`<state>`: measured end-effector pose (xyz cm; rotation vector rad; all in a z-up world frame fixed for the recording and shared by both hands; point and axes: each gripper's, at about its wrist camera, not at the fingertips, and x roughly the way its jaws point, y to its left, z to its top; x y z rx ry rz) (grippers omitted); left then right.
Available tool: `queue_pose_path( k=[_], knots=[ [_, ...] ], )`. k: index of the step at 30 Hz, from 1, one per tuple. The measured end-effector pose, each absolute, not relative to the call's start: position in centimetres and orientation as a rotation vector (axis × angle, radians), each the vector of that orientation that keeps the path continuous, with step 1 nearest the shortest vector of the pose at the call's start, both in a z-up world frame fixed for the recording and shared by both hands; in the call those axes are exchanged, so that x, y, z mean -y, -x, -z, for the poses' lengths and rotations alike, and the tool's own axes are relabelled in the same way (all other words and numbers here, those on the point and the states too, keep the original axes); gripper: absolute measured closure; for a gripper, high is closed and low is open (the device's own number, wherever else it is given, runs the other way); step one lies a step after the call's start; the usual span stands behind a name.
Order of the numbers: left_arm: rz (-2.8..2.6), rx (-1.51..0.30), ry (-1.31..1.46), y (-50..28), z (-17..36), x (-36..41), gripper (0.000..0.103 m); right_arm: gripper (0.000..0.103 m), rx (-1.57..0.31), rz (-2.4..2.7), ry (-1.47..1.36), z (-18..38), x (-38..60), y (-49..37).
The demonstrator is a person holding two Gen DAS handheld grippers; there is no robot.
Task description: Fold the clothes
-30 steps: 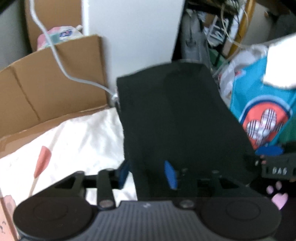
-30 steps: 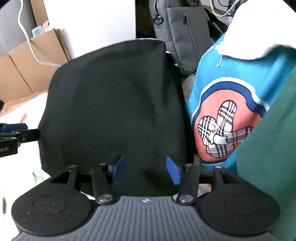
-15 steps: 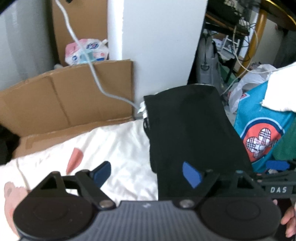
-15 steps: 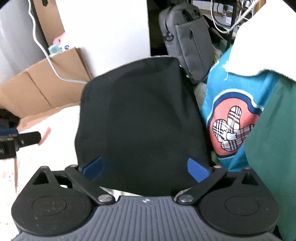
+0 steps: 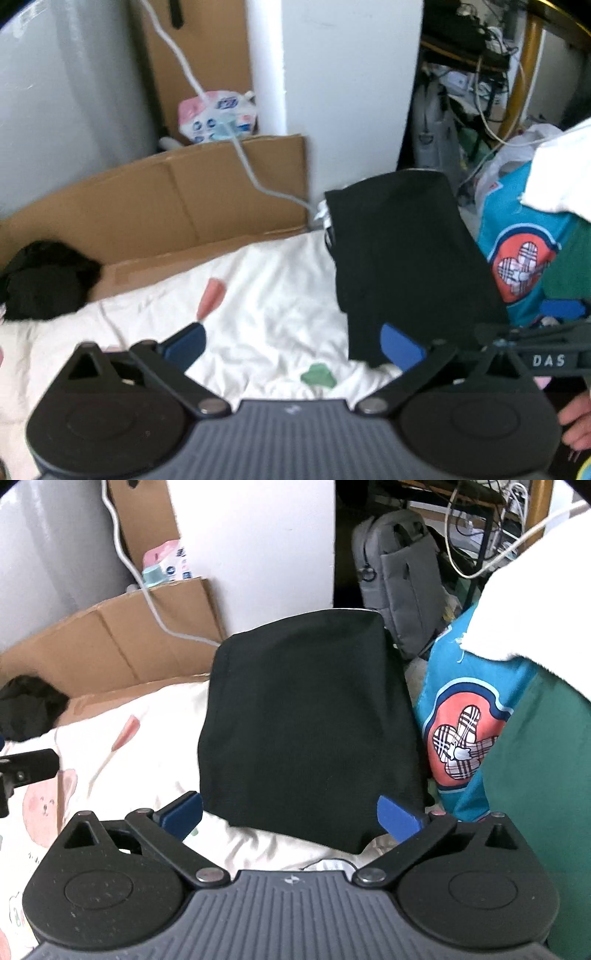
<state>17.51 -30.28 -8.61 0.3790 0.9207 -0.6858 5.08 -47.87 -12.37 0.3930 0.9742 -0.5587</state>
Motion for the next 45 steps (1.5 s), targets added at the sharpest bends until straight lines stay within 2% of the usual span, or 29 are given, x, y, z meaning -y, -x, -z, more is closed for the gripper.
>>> queue_pose_path(
  k=[11,26,30,45],
  knots=[
    [0.551,-0.9,-0.349,-16.1,5.5,24.1,0.0,0.0,-0.928,0.483,-0.336,8.1,44.1,-4.7],
    [0.453,-0.865,-0.295,-11.5,0.6,14.8,0.0,0.0,-0.831,0.461,-0.37,2.9,41.9,0.8],
    [0.452,-0.881,-0.341,-9.8,0.2,13.9,0.0,0.0,-0.815,0.434,-0.299,1.9,39.6,1.9],
    [0.449,-0.885,-0.241,-7.3,-0.9,9.5,0.0,0.0,-0.784,0.426,-0.249,1.5,34.3,4.1]
  ],
)
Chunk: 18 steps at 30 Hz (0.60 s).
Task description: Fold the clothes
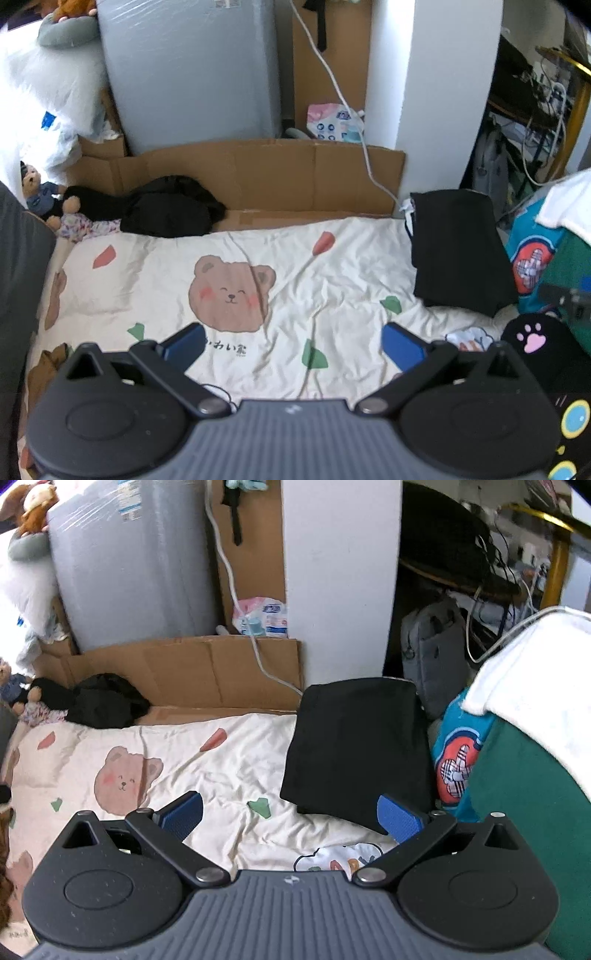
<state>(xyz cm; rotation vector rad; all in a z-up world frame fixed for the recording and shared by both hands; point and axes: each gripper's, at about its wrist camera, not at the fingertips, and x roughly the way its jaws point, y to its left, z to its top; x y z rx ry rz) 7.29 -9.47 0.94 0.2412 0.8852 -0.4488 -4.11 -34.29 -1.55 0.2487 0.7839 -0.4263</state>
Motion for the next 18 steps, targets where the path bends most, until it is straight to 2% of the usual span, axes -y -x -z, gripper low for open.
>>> queue_pose_path(
  k=[18],
  knots=[
    [0.365,-0.933,-0.207,-5.5,2.3,5.6,0.0,0.0,-0.803,0.317,-0.202,2.2,29.2,5.6]
  ],
)
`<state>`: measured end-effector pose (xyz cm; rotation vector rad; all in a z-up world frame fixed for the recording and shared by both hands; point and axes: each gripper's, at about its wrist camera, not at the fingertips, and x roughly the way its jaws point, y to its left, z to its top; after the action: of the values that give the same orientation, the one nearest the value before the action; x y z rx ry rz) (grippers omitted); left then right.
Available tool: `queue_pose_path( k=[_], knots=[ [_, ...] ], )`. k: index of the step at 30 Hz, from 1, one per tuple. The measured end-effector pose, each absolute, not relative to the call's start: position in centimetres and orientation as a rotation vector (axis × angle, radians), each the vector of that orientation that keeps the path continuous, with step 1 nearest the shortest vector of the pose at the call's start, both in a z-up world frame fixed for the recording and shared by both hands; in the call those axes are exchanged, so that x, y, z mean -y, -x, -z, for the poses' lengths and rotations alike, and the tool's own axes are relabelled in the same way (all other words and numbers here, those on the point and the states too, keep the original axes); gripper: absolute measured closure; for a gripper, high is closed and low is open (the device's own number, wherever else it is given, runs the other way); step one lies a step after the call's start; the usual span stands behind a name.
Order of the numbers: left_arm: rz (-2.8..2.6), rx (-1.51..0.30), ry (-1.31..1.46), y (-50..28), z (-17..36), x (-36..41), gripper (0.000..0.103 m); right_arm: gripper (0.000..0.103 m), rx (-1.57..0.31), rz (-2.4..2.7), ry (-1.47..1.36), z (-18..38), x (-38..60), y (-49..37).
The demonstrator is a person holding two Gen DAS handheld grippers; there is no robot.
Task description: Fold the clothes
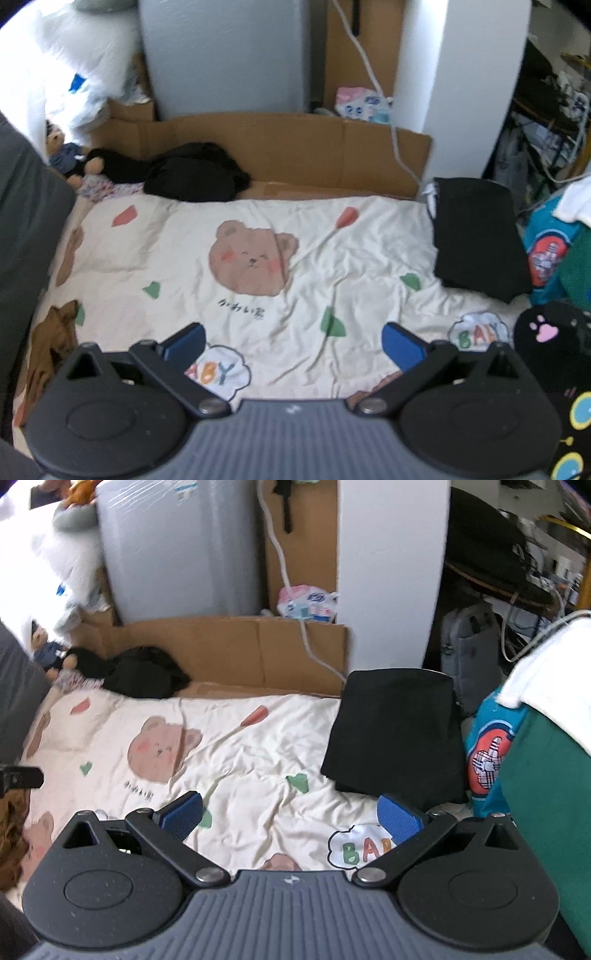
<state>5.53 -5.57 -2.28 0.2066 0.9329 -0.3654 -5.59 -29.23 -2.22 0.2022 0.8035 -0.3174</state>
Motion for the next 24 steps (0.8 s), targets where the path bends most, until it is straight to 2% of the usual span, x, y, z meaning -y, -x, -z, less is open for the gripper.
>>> queue_pose_path(
  k=[12,24],
  knots=[
    [0.313,-0.899,-0.204,-4.1,2.7,5.9,0.0,0.0,-0.755,0.226,-0.269,1.6,27.2,4.9],
    [0.265,-0.948,-0.182,-5.0,3.9,5.8,0.0,0.0,-0.836,0.135,-0.193,4.3,25.0,1.9]
  ],
)
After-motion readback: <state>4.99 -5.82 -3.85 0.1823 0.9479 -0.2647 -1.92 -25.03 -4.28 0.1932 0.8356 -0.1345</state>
